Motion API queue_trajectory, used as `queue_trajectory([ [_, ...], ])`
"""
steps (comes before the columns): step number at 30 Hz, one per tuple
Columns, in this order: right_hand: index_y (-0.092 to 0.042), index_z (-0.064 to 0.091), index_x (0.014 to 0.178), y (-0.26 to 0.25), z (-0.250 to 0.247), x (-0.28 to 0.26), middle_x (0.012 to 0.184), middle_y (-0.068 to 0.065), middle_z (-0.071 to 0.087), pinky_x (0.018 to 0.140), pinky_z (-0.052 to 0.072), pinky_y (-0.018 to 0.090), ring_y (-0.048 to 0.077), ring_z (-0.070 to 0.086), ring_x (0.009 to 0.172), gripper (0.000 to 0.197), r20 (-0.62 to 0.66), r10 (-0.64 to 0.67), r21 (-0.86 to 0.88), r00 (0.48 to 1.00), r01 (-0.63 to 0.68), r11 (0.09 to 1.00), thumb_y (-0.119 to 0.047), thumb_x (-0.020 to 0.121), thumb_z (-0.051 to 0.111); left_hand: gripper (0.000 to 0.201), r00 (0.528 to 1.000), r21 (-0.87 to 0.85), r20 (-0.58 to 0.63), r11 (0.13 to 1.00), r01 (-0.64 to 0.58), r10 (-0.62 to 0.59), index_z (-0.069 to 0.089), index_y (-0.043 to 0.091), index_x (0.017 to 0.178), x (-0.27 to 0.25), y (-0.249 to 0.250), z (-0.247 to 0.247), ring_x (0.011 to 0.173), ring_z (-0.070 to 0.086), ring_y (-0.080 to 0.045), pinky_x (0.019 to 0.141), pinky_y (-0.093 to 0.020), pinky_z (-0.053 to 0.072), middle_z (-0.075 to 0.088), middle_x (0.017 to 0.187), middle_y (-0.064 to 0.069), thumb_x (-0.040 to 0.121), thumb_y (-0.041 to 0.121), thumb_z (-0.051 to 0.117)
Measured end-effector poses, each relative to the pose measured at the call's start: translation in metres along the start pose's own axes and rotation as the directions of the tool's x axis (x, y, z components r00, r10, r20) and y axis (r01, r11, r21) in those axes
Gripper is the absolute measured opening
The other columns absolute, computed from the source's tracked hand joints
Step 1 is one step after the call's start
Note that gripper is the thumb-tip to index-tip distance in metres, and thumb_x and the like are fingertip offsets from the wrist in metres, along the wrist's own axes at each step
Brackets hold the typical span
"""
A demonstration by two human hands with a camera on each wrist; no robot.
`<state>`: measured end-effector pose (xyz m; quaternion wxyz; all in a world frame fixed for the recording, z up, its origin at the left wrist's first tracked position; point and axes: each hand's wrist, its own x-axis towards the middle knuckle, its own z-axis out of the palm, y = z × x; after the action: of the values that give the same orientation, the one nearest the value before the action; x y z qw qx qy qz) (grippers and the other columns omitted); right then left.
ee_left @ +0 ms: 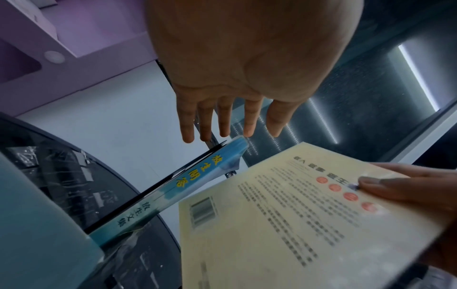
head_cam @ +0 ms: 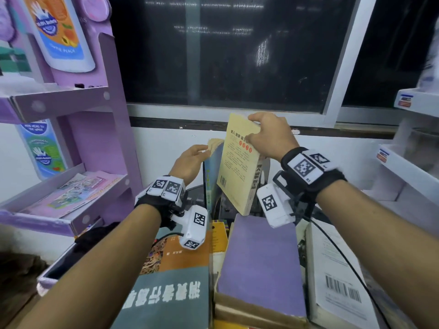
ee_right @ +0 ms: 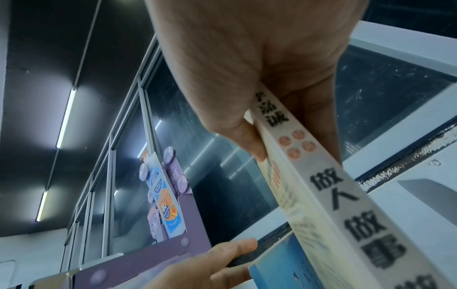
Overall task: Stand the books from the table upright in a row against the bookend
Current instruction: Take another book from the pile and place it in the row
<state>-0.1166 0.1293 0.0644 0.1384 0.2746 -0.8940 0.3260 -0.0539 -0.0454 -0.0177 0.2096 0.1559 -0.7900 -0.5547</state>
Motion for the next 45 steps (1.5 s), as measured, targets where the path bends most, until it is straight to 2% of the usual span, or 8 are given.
queue_trajectory([
  [6,-0.017,0.053,0.133,0.008,0.024,0.005,0.124,0.009,0.063,0.087,0.054,0.041,0.029,0.057,0.112,0.044,-0.015,-0.006,0.013,1.0,0.006,1.0,-0.014,0.089,0.057,0.036,0.992,-0.096,0.12,0.995,0.04,-0.028,0.05,0.03,0.134,-0.004,-0.008,0.007,0.121,0.051,-0.025,0.092,-0.043,0.046,0.047,0.139,-0.004,0.098,0.029,0.049],
  [9,-0.021,0.048,0.138,0.01,0.042,0.013,0.133,0.008,0.057,0.097,0.042,0.039,0.031,0.044,0.125,0.047,0.02,-0.005,-0.018,1.0,0.005,1.0,-0.019,0.092,0.055,0.036,0.986,-0.164,0.166,0.986,0.035,-0.007,0.05,0.027,0.133,-0.001,-0.013,0.005,0.106,0.057,-0.021,0.071,-0.03,0.052,0.051,0.132,-0.008,0.098,0.019,0.051],
  [16,-0.018,0.04,0.145,0.01,0.082,0.025,0.141,0.01,0.05,0.102,0.035,0.036,0.033,0.039,0.13,0.051,0.075,0.007,-0.013,0.997,-0.006,1.0,-0.023,0.095,0.053,0.047,0.988,-0.102,0.099,0.989,-0.105,0.115,0.055,0.031,0.127,0.006,-0.03,0.005,0.093,0.064,-0.021,0.057,-0.017,0.052,0.057,0.12,0.001,0.088,0.007,0.065],
  [32,-0.016,0.042,0.144,0.019,0.11,0.031,0.146,0.007,0.046,0.104,0.031,0.031,0.03,0.035,0.136,0.048,0.205,-0.042,0.063,0.978,0.03,0.998,-0.028,0.098,0.047,0.074,0.981,-0.087,0.105,0.985,-0.152,0.16,0.047,0.036,0.137,0.018,-0.044,0.004,0.088,0.071,-0.019,0.07,-0.033,0.061,0.058,0.107,0.009,0.077,0.004,0.077],
  [38,-0.019,0.04,0.146,0.019,0.108,0.03,0.144,0.01,0.048,0.082,0.036,0.016,0.027,0.055,0.119,0.05,0.294,-0.014,0.14,0.956,-0.029,0.99,-0.03,0.097,0.046,0.073,0.981,-0.062,0.091,0.984,-0.167,0.172,0.048,0.037,0.133,0.02,-0.045,0.005,0.084,0.072,-0.015,0.066,-0.031,0.061,0.059,0.104,0.008,0.075,0.003,0.079],
  [40,-0.021,0.04,0.146,0.017,0.108,0.03,0.143,0.009,0.049,0.095,0.046,0.029,0.027,0.056,0.118,0.055,0.335,-0.003,0.226,0.942,-0.077,0.971,-0.032,0.093,0.05,0.074,0.982,-0.07,0.08,0.983,-0.168,0.173,0.048,0.037,0.134,0.021,-0.046,0.004,0.084,0.072,-0.017,0.068,-0.035,0.061,0.06,0.108,0.002,0.075,0.004,0.079],
  [42,-0.022,0.039,0.147,0.015,0.107,0.029,0.141,0.007,0.049,0.087,0.056,0.043,0.028,0.061,0.11,0.057,0.382,0.017,0.335,0.924,-0.155,0.929,-0.03,0.092,0.052,0.076,0.983,-0.073,0.07,0.984,-0.165,0.17,0.048,0.037,0.134,0.02,-0.047,0.003,0.084,0.072,-0.018,0.069,-0.038,0.061,0.061,0.111,-0.001,0.074,0.005,0.08],
  [45,-0.022,0.035,0.148,0.015,0.105,0.027,0.135,0.01,0.052,0.083,0.058,0.045,0.03,0.068,0.094,0.057,0.454,0.028,0.437,0.891,-0.25,0.864,-0.026,0.095,0.053,0.077,0.984,-0.082,0.068,0.984,-0.159,0.165,0.047,0.035,0.135,0.019,-0.048,0.002,0.085,0.072,-0.018,0.07,-0.04,0.061,0.061,0.113,-0.003,0.073,0.004,0.08],
])
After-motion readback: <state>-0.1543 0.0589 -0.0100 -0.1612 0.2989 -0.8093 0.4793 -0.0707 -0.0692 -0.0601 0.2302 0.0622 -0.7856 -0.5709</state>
